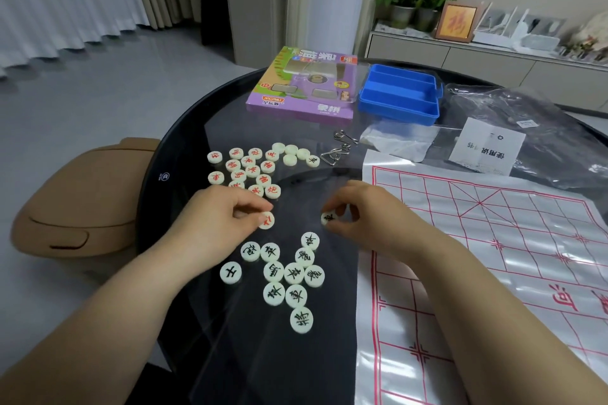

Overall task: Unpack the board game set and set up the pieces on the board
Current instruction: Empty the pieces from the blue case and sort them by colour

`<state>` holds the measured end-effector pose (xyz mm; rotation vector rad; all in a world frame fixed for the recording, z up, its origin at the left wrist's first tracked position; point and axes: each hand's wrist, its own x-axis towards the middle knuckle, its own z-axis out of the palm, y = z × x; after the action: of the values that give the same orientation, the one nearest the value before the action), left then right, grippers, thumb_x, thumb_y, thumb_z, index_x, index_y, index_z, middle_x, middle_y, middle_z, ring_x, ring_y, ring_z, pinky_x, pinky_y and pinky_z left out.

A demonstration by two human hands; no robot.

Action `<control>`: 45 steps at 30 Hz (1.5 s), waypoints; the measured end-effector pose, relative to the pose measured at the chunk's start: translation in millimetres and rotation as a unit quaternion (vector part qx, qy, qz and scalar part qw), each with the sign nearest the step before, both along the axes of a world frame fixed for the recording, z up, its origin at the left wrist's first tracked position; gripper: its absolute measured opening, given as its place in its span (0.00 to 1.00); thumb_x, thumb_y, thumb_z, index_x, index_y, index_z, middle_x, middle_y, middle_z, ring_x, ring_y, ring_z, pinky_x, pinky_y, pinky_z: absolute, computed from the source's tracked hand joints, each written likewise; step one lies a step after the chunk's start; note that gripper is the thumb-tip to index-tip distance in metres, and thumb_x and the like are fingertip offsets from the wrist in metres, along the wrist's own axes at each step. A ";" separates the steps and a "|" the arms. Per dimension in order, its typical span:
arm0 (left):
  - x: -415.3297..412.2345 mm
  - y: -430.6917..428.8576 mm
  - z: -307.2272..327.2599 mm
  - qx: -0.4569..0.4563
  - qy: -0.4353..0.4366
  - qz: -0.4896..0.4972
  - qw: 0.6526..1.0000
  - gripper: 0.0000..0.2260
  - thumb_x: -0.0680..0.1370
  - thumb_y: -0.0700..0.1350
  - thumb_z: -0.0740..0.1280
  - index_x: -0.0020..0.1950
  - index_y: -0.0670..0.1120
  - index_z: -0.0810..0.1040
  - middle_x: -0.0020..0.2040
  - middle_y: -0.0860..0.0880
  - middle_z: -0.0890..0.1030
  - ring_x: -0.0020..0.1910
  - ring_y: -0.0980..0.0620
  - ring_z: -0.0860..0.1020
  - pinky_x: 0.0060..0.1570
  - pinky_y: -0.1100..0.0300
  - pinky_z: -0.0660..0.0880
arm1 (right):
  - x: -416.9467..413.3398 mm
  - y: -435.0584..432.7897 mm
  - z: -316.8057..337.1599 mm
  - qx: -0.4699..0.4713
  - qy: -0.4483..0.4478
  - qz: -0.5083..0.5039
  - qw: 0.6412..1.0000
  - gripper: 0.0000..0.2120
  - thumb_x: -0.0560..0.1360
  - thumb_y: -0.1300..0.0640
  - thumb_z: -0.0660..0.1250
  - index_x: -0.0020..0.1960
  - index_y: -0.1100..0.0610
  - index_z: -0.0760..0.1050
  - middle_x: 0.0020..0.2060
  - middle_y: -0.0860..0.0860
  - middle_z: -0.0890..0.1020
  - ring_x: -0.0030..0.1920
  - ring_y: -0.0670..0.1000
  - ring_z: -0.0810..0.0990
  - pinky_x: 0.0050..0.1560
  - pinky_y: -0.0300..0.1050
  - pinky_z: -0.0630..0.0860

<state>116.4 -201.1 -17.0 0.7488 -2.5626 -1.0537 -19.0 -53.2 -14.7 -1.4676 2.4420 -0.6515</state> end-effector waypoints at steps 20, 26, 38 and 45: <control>-5.8 -32.4 -12.2 -0.067 0.052 0.070 0.994 0.05 0.73 0.41 0.68 0.46 0.45 0.82 0.37 0.58 0.72 0.33 0.58 0.69 0.32 0.79 0.63 | 5.3 -4.0 -2.3 -0.064 -0.172 -0.062 0.981 0.09 0.73 0.61 0.66 0.52 0.56 0.79 0.34 0.37 0.76 0.33 0.34 0.75 0.37 0.23 0.69; -23.0 -38.4 12.0 -0.108 0.065 0.024 0.992 0.07 0.75 0.42 0.66 0.49 0.45 0.82 0.43 0.52 0.76 0.41 0.56 0.72 0.35 0.71 0.64 | -6.9 -20.5 13.7 0.020 -0.122 -0.051 0.991 0.10 0.74 0.60 0.65 0.55 0.58 0.78 0.34 0.44 0.75 0.33 0.41 0.73 0.33 0.30 0.67; -111.7 -40.3 20.7 -0.179 -0.177 -0.114 0.961 0.23 0.79 0.46 0.59 0.73 0.49 0.57 0.73 0.48 0.62 0.67 0.46 0.66 0.59 0.58 0.65 | -36.2 -65.8 -9.8 0.006 0.141 -0.133 0.981 0.16 0.76 0.53 0.60 0.62 0.55 0.74 0.57 0.55 0.72 0.61 0.55 0.69 0.50 0.43 0.67; -111.1 -45.6 17.2 -0.130 -0.156 -0.109 0.973 0.16 0.78 0.47 0.62 0.65 0.48 0.72 0.63 0.49 0.73 0.53 0.50 0.73 0.44 0.64 0.65 | -29.1 -46.7 3.8 0.034 0.149 -0.054 0.987 0.15 0.75 0.48 0.62 0.59 0.52 0.75 0.57 0.52 0.72 0.61 0.54 0.68 0.54 0.43 0.67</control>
<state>5.3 -246.7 0.3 0.6159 -3.0308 -0.6752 -48.1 -99.9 -10.9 -1.5089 2.7538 -0.3854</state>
